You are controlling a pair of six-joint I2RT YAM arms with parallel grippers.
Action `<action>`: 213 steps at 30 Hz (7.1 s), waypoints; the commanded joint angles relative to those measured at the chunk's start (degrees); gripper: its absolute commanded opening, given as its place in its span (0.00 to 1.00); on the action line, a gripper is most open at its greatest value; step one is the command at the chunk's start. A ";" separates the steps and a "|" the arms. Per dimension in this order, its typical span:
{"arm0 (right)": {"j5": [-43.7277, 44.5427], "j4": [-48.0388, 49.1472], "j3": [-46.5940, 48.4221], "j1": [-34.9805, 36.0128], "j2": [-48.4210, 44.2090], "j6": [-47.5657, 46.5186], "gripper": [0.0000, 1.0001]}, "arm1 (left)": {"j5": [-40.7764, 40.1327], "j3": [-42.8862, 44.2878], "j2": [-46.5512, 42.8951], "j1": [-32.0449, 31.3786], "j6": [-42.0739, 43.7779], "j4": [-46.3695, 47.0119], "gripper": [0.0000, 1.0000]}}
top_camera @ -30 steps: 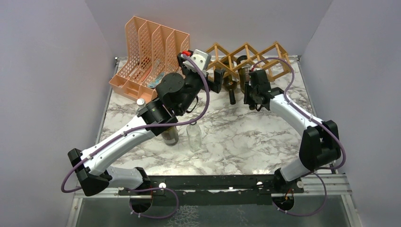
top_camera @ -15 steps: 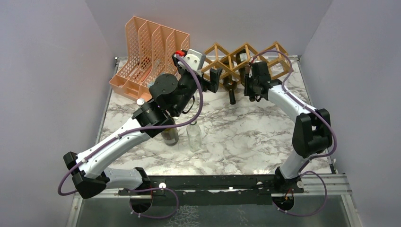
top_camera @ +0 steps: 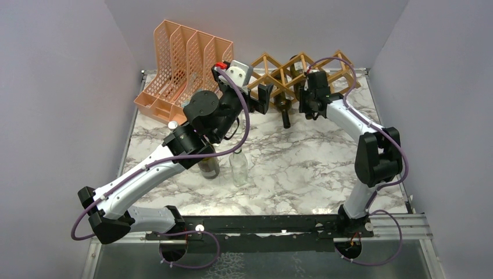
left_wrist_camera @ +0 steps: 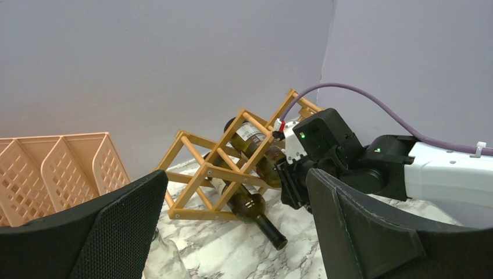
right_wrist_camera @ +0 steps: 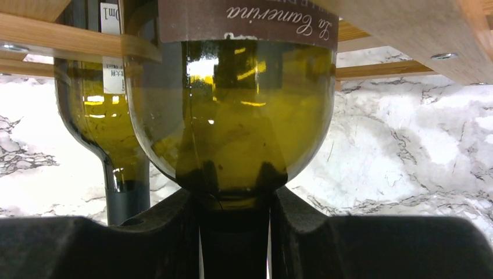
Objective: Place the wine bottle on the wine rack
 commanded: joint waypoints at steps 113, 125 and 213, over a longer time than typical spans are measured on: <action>9.99 17.70 -0.58 44.26 -20.19 -11.62 0.07 | -8.82 -11.41 -19.59 -0.12 4.44 6.23 0.99; 28.95 9.10 -11.19 44.26 -38.13 1.09 0.06 | 2.89 -19.46 -16.07 -0.17 2.04 8.20 0.99; 15.14 -40.22 9.24 44.23 -53.26 10.32 0.75 | 33.90 -7.60 12.32 3.05 92.69 12.67 0.00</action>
